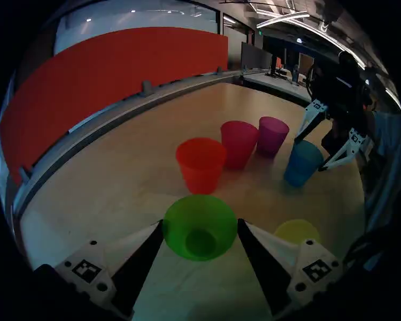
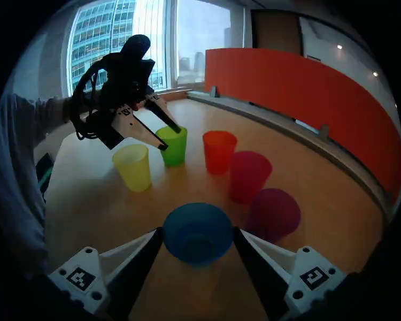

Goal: Pour water

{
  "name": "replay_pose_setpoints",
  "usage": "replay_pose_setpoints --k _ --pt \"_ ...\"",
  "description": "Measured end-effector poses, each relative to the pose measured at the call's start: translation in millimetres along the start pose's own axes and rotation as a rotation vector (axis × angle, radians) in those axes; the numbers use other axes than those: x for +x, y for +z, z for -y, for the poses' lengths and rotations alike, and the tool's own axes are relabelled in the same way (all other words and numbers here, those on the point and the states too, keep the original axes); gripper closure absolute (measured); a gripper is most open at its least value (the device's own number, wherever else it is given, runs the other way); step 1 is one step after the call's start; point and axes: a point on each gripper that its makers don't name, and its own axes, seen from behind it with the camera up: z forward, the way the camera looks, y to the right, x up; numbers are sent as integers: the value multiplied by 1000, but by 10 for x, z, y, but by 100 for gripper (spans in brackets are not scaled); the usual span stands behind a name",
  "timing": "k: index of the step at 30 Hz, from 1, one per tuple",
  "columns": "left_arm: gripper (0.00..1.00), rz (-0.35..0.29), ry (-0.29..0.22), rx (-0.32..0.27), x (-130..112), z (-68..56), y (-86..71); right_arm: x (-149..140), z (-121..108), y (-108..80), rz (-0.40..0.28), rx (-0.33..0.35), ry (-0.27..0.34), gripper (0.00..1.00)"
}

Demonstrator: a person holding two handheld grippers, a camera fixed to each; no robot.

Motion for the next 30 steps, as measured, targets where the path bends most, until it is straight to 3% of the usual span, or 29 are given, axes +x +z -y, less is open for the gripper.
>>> replay_pose_setpoints --k 16,22,30 --pt "2 19 10 9 -55 35 38 -30 0 107 13 -2 -13 0" --pt "11 21 4 6 -66 39 37 -26 0 123 14 0 -17 0" --pt "12 13 -1 9 -45 59 3 -12 3 149 9 0 -20 0"
